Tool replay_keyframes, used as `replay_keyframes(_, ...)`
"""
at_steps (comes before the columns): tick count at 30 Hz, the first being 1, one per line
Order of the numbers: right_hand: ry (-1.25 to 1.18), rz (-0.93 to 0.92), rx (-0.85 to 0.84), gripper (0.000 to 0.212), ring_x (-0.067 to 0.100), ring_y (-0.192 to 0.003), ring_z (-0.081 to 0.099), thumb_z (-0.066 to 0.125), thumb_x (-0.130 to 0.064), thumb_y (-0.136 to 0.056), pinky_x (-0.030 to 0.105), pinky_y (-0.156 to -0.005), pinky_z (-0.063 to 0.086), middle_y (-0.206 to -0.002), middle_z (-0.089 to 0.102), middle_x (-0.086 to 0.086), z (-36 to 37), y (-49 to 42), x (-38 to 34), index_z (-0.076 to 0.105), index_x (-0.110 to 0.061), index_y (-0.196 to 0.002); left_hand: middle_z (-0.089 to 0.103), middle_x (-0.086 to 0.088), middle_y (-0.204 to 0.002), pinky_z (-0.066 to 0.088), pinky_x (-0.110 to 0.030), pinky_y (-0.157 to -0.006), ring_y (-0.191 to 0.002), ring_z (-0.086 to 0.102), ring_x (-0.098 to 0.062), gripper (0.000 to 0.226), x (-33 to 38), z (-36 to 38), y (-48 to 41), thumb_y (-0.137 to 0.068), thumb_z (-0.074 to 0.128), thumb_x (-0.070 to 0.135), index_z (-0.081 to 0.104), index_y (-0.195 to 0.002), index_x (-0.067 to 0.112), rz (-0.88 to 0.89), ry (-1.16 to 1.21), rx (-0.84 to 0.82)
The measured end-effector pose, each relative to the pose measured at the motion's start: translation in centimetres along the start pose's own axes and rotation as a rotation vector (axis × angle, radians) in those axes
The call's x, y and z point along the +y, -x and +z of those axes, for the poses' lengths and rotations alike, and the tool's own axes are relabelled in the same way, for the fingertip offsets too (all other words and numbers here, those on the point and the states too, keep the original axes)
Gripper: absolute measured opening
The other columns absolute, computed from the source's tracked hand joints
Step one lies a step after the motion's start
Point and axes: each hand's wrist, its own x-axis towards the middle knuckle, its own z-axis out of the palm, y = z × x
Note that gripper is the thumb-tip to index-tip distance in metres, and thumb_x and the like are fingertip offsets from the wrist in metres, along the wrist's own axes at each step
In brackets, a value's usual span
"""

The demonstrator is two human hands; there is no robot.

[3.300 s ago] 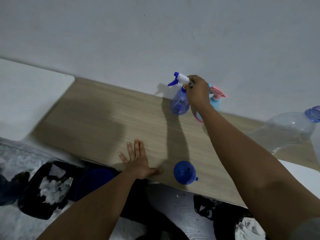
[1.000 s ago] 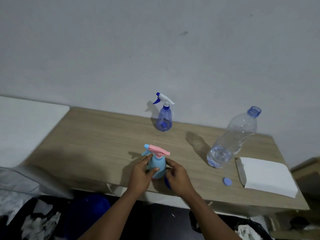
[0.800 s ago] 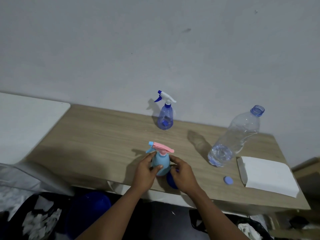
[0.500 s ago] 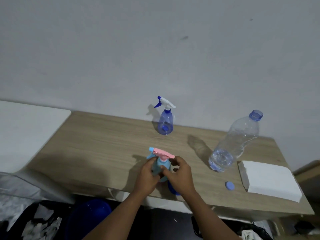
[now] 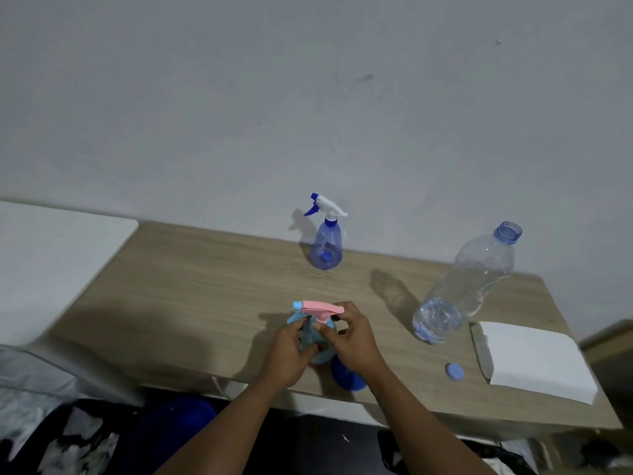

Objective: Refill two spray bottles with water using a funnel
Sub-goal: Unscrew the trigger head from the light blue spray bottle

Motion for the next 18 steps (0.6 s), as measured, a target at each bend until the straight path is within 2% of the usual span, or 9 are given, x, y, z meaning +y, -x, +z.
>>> replay_keyframes(2,-0.047,0.022,0.04,0.039,0.011,-0.096,0.065,0.086,-0.019,-0.075,0.035,-0.081,0.057,-0.104,0.069,-0.005,0.2,0.2,-0.4,0.068,-0.02,-0.11,0.07,0.012,-0.114,0.053,-0.023,-0.088,-0.105,0.066,-0.004,0.057,0.2,0.0,0.1,-0.079,0.073,0.002,0.057,-0.113,0.045,0.004,0.001,0.002)
replay_keyframes(4,-0.085,0.032,0.096,0.044,0.009,-0.092,0.064,0.088,-0.016,-0.072,0.03,-0.08,0.055,-0.102,0.07,-0.005,0.7,0.2,-0.8,0.065,-0.019,-0.109,0.069,0.012,-0.114,0.054,-0.024,-0.087,-0.104,0.066,-0.004,0.055,0.4,-0.1,0.2,-0.08,0.072,0.003,0.058,-0.113,0.045,0.002,-0.004,-0.009)
replay_keyframes(6,-0.07,0.025,0.116,0.057,0.008,-0.102,0.063,0.083,-0.025,-0.076,0.028,-0.085,0.055,-0.116,0.067,-0.007,1.1,0.6,-0.9,0.058,-0.024,-0.127,0.07,0.011,-0.114,0.056,-0.028,-0.088,-0.104,0.067,-0.006,0.051,0.6,-0.1,0.2,-0.081,0.072,0.006,0.06,-0.116,0.041,0.009,0.005,-0.023)
replay_keyframes(8,-0.072,0.041,0.093,0.079,0.006,-0.114,0.061,0.074,-0.043,-0.08,0.027,-0.09,0.055,-0.132,0.061,-0.01,1.2,1.2,-0.8,0.037,-0.034,-0.15,0.071,0.011,-0.112,0.056,-0.029,-0.088,-0.104,0.067,-0.006,0.049,0.7,-0.2,0.1,-0.082,0.072,0.005,0.062,-0.114,0.041,0.008,0.016,-0.029)
replay_keyframes(9,-0.077,0.046,0.084,0.087,0.005,-0.116,0.06,0.072,-0.046,-0.082,0.027,-0.091,0.056,-0.133,0.06,-0.011,1.2,1.5,-0.9,0.026,-0.038,-0.154,0.071,0.011,-0.111,0.056,-0.029,-0.089,-0.104,0.067,-0.007,0.05,0.7,-0.2,0.0,-0.081,0.071,0.003,0.061,-0.111,0.042,0.009,0.013,-0.025)
replay_keyframes(11,-0.09,0.036,0.094,0.099,0.006,-0.11,0.063,0.079,-0.036,-0.082,0.027,-0.087,0.057,-0.121,0.062,-0.011,1.1,1.5,-1.2,0.015,-0.037,-0.157,0.07,0.012,-0.112,0.056,-0.029,-0.089,-0.105,0.067,-0.007,0.054,0.7,-0.2,0.0,-0.081,0.07,0.001,0.06,-0.11,0.045,0.011,-0.009,-0.02)
replay_keyframes(14,-0.038,0.027,0.109,0.1,0.008,-0.098,0.065,0.082,-0.025,-0.08,0.028,-0.082,0.056,-0.102,0.063,-0.007,0.9,0.6,-1.6,0.017,-0.036,-0.155,0.069,0.012,-0.114,0.055,-0.024,-0.087,-0.107,0.066,-0.006,0.058,0.5,-0.3,0.0,-0.08,0.068,-0.003,0.06,-0.114,0.044,0.018,-0.016,-0.026)
replay_keyframes(18,-0.017,0.008,0.06,0.102,0.001,-0.104,0.062,0.079,-0.022,-0.083,0.014,-0.083,0.05,-0.109,0.066,-0.013,0.4,0.9,-1.8,0.011,-0.033,-0.157,0.07,0.012,-0.115,0.055,-0.023,-0.087,-0.107,0.066,-0.005,0.053,0.6,-0.3,0.0,-0.081,0.074,0.004,0.061,-0.118,0.039,0.017,-0.017,-0.037)
